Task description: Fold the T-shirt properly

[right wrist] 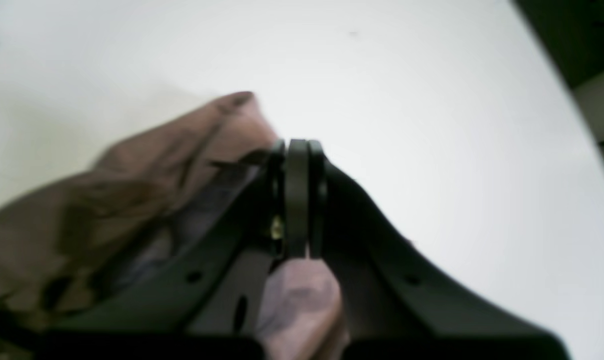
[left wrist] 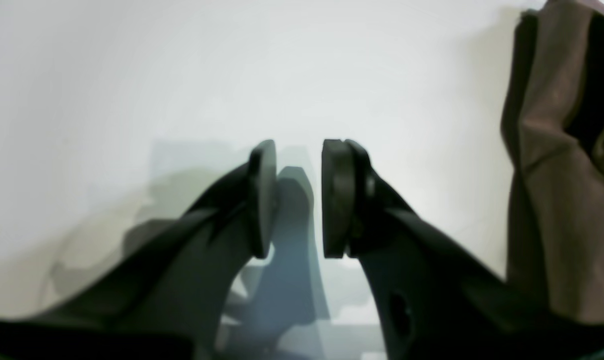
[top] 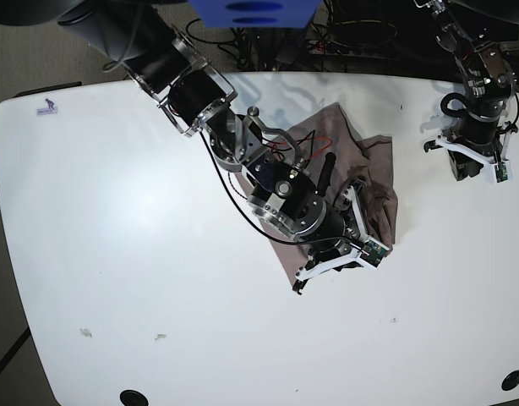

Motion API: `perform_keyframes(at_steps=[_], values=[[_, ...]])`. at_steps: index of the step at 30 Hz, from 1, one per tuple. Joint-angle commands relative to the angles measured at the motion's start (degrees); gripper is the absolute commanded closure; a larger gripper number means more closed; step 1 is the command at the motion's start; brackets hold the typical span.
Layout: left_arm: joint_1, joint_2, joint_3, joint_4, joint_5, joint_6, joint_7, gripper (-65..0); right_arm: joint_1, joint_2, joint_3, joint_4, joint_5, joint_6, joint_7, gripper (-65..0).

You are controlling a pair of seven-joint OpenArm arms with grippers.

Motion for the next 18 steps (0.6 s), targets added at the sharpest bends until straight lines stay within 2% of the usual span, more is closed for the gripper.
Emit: perform_keyframes(at_steps=[1,18], values=[[0.0,-0.5,-0.2,0.9,-0.3,0.0,-1.3,-15.7,1.2,-0.9,0.3,-1.0,-1.6,-0.2,1.9,0.0],[-0.2,-0.5,-0.2,0.9,-0.3,0.0,-1.3,-15.7,-1.0,-0.9,0.3,-3.3,-1.8,-0.2,3.2,0.0]])
